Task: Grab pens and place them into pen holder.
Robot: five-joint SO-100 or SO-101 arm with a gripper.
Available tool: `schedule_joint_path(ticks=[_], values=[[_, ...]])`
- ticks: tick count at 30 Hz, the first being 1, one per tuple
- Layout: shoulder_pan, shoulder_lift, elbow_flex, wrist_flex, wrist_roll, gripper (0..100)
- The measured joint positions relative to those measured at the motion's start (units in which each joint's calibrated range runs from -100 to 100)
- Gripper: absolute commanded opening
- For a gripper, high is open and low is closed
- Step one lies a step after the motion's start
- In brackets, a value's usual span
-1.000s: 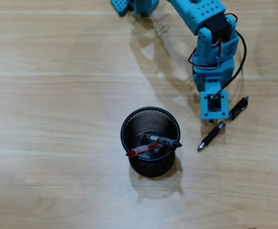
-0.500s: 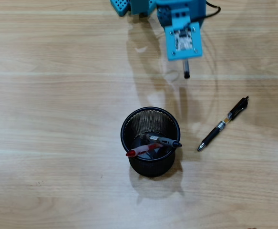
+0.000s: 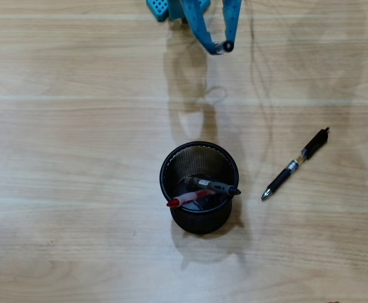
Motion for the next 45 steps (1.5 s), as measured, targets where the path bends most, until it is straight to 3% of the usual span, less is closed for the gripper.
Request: schedule_joint_path(ticks=[18, 24, 35, 41, 45], values=[[7.7, 0.1, 31.1, -55.0, 1.0, 2], [9.1, 7.2, 35.6, -71.6, 1.0, 2], [9.6, 13.6, 37.9, -76.8, 1.0, 2], [9.4, 13.6, 38.8, -77.0, 1.0, 12], [9.4, 13.6, 40.5, -77.3, 1.0, 13]])
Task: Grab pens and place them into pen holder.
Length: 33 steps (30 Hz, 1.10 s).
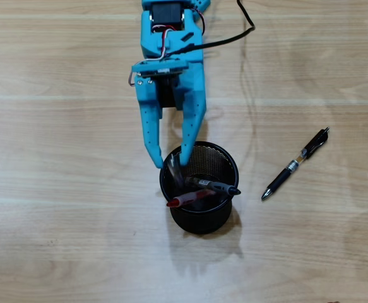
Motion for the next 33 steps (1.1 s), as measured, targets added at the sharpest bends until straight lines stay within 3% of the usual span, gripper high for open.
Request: schedule_joint_path(ticks=[14, 21, 24, 33], values=[[0.0, -0.8, 0.5, -0.9, 0.3, 13], [-2.7, -7.6, 3.5, -0.3, 3.2, 10], [-5.5, -10.5, 3.5, 4.6, 4.9, 1], [-16.4, -15.8, -1.3, 23.2, 14.3, 2]])
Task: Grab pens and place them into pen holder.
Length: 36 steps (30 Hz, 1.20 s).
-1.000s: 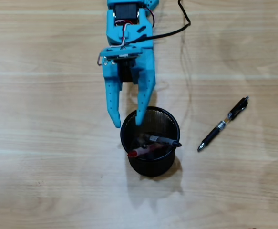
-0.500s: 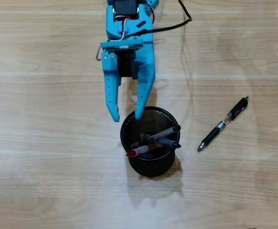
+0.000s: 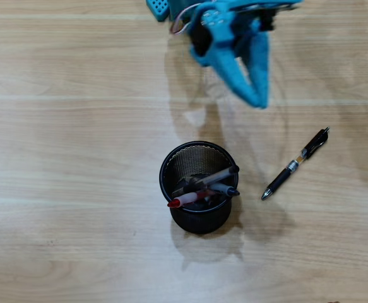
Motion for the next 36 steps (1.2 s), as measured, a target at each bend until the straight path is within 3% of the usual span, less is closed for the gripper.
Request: schedule_joint_path(ticks=[5, 13, 17, 23, 31, 36], values=[[-4.8, 0.0, -6.6, 8.5, 0.8, 2], [-10.7, 7.1, -19.5, 11.2, -2.0, 2], [-13.9, 13.3, -23.5, 16.2, -9.3, 2], [-17.1, 20.1, -24.3, 25.6, -25.9, 2], [-15.2, 23.0, -24.5, 27.0, -29.4, 2], [-14.6, 25.2, -24.5, 27.7, -39.6, 2]])
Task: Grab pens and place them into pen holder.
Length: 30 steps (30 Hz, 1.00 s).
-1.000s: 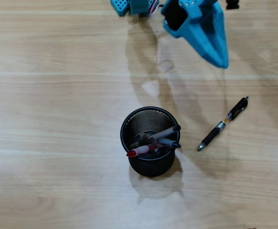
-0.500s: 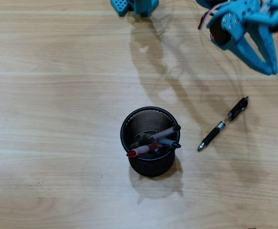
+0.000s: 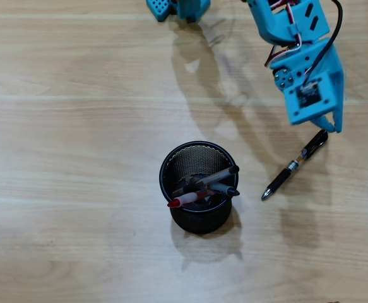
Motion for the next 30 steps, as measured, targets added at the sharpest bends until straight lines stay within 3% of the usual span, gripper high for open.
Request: schedule_joint_path(ticks=[4, 12, 22, 30], values=[[-0.1, 0.9, -1.0, 7.7, -3.4, 2], [-0.1, 1.9, -8.9, 32.5, -3.6, 2], [-0.1, 12.3, -19.1, 34.8, -3.5, 2], [-0.1, 20.9, -27.8, 35.0, -3.5, 13]])
